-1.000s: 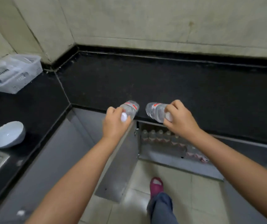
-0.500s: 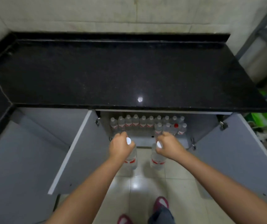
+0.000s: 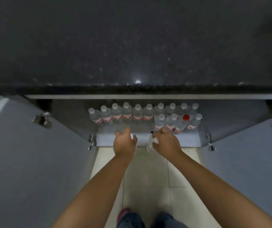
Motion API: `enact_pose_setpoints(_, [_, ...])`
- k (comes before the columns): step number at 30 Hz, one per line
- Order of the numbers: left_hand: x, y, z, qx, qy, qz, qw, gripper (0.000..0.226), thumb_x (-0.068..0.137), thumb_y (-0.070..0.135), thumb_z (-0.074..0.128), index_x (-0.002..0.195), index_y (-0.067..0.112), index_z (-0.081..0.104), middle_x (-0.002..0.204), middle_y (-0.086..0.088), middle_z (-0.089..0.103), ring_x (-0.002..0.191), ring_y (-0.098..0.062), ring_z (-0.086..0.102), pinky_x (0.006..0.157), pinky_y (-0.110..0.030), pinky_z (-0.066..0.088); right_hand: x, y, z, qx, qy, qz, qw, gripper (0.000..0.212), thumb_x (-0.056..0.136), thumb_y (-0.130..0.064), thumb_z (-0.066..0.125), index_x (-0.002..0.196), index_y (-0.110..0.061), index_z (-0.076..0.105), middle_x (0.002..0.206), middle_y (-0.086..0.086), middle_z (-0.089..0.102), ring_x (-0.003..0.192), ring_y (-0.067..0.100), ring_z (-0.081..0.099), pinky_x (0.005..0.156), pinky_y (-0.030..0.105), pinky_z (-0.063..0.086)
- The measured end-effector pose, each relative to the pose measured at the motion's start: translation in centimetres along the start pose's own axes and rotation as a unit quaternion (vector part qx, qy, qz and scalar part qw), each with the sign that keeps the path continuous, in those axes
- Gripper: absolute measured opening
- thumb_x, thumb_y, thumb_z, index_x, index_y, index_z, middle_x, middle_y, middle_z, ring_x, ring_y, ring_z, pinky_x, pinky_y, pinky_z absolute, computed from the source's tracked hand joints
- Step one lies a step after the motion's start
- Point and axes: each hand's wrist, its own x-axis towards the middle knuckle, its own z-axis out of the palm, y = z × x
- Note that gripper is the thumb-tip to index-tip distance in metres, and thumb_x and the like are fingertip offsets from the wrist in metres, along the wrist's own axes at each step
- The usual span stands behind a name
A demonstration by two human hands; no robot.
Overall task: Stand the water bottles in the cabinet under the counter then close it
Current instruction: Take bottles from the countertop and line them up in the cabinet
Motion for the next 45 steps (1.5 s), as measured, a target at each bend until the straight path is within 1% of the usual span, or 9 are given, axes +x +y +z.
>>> enact_pose_setpoints(9, [14.1, -2.9, 11.3, 0.090, 0.061, 0.112, 0.988, 0.030, 0.096, 0.019, 0.045, 0.123, 0.007, 0.049, 0.120, -0.019, 0.058, 0.111, -0.033, 0.055, 0.088, -0.037, 0.047, 14.1, 4.9, 10.0, -0.045, 0.097, -0.043, 0.993, 0.035, 0.086, -0.020, 0.057, 0.121, -0.016, 0.059, 0.130, 0.013, 0.052, 0.113, 0.032, 0.056, 0.093, 0.035, 0.047])
enact_pose_setpoints(14, [17.4, -2.7, 13.5, 0.110, 0.105, 0.148, 0.977, 0.040, 0.097, 0.026, 0.043, 0.134, 0.011, 0.038, 0.128, -0.021, 0.050, 0.115, -0.033, 0.052, 0.090, -0.038, 0.046, 18.0, 6.3, 11.9, -0.064, 0.121, -0.033, 0.990, 0.037, 0.089, -0.023, 0.052, 0.126, -0.017, 0.052, 0.130, 0.012, 0.048, 0.113, 0.031, 0.054, 0.090, 0.032, 0.045])
enact_pose_setpoints(18, [18.7, -2.4, 13.8, 0.128, 0.066, 0.166, 0.976, 0.038, 0.098, 0.026, 0.042, 0.133, 0.010, 0.038, 0.129, -0.018, 0.050, 0.114, -0.032, 0.054, 0.091, -0.037, 0.046, 19.0, 6.3, 12.7, -0.054, 0.103, -0.023, 0.993, 0.040, 0.094, -0.022, 0.047, 0.132, -0.014, 0.045, 0.133, 0.013, 0.046, 0.119, 0.028, 0.050, 0.095, 0.029, 0.041])
enact_pose_setpoints(22, [20.3, -2.7, 12.3, 0.178, 0.022, 0.240, 0.954, 0.035, 0.094, 0.017, 0.049, 0.128, 0.010, 0.043, 0.129, -0.016, 0.053, 0.117, -0.032, 0.054, 0.095, -0.036, 0.045, 19.4, 6.7, 12.4, -0.044, 0.100, -0.032, 0.994, 0.042, 0.095, -0.022, 0.048, 0.136, -0.017, 0.042, 0.136, 0.014, 0.046, 0.124, 0.028, 0.047, 0.099, 0.028, 0.038])
enact_pose_setpoints(25, [21.9, -3.6, 10.9, 0.176, -0.042, 0.313, 0.932, 0.029, 0.090, 0.006, 0.051, 0.118, 0.011, 0.054, 0.125, -0.013, 0.056, 0.117, -0.028, 0.053, 0.093, -0.028, 0.041, 19.3, 7.3, 12.3, -0.033, 0.082, -0.042, 0.995, 0.045, 0.094, -0.021, 0.049, 0.138, -0.019, 0.041, 0.139, 0.012, 0.046, 0.127, 0.027, 0.045, 0.102, 0.028, 0.038])
enact_pose_setpoints(27, [22.3, -4.1, 10.6, 0.154, -0.068, 0.338, 0.926, 0.035, 0.089, 0.003, 0.053, 0.123, 0.011, 0.053, 0.133, -0.009, 0.052, 0.124, -0.023, 0.049, 0.098, -0.023, 0.036, 19.2, 7.6, 12.3, -0.024, 0.087, -0.051, 0.995, 0.046, 0.093, -0.020, 0.051, 0.138, -0.020, 0.041, 0.140, 0.011, 0.046, 0.128, 0.027, 0.044, 0.103, 0.029, 0.037])
enact_pose_setpoints(31, [21.9, -4.0, 11.5, 0.117, -0.060, 0.310, 0.942, 0.061, 0.086, 0.017, 0.062, 0.141, 0.015, 0.034, 0.151, -0.007, 0.032, 0.140, -0.022, 0.031, 0.115, -0.027, 0.027, 19.1, 7.1, 12.0, -0.031, 0.072, -0.055, 0.995, 0.045, 0.093, -0.019, 0.051, 0.137, -0.016, 0.042, 0.139, 0.014, 0.047, 0.125, 0.029, 0.046, 0.101, 0.030, 0.039])
enact_pose_setpoints(35, [21.2, -3.3, 12.4, 0.159, -0.010, 0.242, 0.957, 0.049, 0.086, 0.039, 0.060, 0.126, 0.014, 0.047, 0.132, -0.011, 0.052, 0.121, -0.027, 0.051, 0.101, -0.034, 0.043, 19.3, 7.0, 11.9, -0.054, 0.056, -0.050, 0.996, 0.048, 0.091, -0.016, 0.054, 0.137, -0.016, 0.041, 0.137, 0.019, 0.042, 0.123, 0.033, 0.046, 0.101, 0.033, 0.040])
enact_pose_setpoints(45, [20.6, -2.4, 12.4, 0.117, -0.013, 0.248, 0.961, 0.035, 0.095, 0.018, 0.049, 0.128, 0.009, 0.044, 0.137, -0.013, 0.048, 0.125, -0.028, 0.049, 0.101, -0.033, 0.041, 19.8, 5.5, 10.4, -0.089, 0.041, -0.026, 0.995, 0.037, 0.094, -0.011, 0.050, 0.130, -0.005, 0.046, 0.135, 0.018, 0.048, 0.124, 0.031, 0.048, 0.097, 0.032, 0.042])
